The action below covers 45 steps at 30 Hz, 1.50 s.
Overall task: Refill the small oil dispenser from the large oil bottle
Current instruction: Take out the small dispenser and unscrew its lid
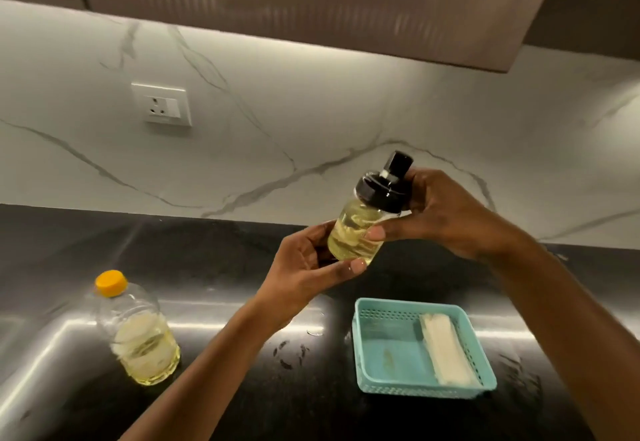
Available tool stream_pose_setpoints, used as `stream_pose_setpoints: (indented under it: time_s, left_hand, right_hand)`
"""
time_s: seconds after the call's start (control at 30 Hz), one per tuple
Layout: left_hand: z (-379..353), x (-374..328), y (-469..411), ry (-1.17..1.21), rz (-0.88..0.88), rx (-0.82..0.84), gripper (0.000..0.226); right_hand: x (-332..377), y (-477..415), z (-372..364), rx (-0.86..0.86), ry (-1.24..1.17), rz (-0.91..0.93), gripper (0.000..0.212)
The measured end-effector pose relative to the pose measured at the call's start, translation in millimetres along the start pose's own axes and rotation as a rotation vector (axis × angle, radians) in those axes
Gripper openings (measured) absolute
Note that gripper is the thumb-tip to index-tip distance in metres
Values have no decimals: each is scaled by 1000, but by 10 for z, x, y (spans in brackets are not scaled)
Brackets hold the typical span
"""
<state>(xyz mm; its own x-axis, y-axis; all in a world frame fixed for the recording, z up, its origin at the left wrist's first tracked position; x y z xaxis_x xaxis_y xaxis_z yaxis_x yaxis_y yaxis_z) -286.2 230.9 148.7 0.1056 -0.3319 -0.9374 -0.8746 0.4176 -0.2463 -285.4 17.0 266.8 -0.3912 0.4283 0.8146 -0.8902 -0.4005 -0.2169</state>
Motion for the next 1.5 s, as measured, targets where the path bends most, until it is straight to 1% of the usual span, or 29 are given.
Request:
stream_pose_setpoints:
  time_s: [0.1,0.2,0.3,0.4,0.63,0.8,0.93,1.03,1.13,1.23,1.3,1.37,1.5]
  left_hand:
    - [36,-373,50,0,-118,-64,49]
    - [15,-650,107,-56,-217,-215,46]
    - [-13,-812,114,-108,-310,-316,40]
    - [15,-935,107,-123,-362,-385,43]
    - [77,-1155,81,-158,-449,-423,44]
    - [112,-1106,88,-193,-464,-408,42]
    - [243,-919,132,-267,-393,-390,44]
    - [416,-624,234,-333,-267,-362,46]
    - [547,-175,435,-448,-125,-346,50]
    - [582,313,701,-590,-67,-413,56]
    - [590,617,872,-659,-11,-472,58]
    - [620,897,1010,-633,96,-506,54]
    - [750,1341,1201,-642,240,-503,60]
  right_hand:
    - [309,-234,39,57,-79,111,57]
    - [529,-437,68,76,-97,205,57]
    - [683,-604,86,103,-106,270,55]
    - [829,-736,72,127,-122,302,69]
    - [1048,-877,74,160,-147,400,61]
    - [1007,-886,46,143,-122,387,62]
    - [843,-808,-74,128,-53,331,67]
    - [546,-684,-310,122,-19,233,72]
    - [143,-501,-695,121,-13,138,74]
    - [-292,-349,-1119,192,86,100,68]
    - [-572,-257,-1398,227,84,45,65]
    - [-842,-167,-1646,255,53,-33,64]
    - [-1318,-31,-2035,295,71,-132,64]
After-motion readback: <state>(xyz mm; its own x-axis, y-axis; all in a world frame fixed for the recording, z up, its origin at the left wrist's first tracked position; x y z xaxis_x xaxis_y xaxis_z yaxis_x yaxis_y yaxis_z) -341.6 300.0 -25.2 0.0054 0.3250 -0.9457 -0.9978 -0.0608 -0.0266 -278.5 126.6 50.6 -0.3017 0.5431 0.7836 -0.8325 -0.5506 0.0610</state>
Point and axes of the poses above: each hand's wrist, its own y-axis away from the middle knuckle, its own z-axis out of the back of the hand, x = y × z, the point moved 1 cm from there along -y, towards the middle knuckle, and after that the axes turned 4 degrees about z, right-handed, at the moved point
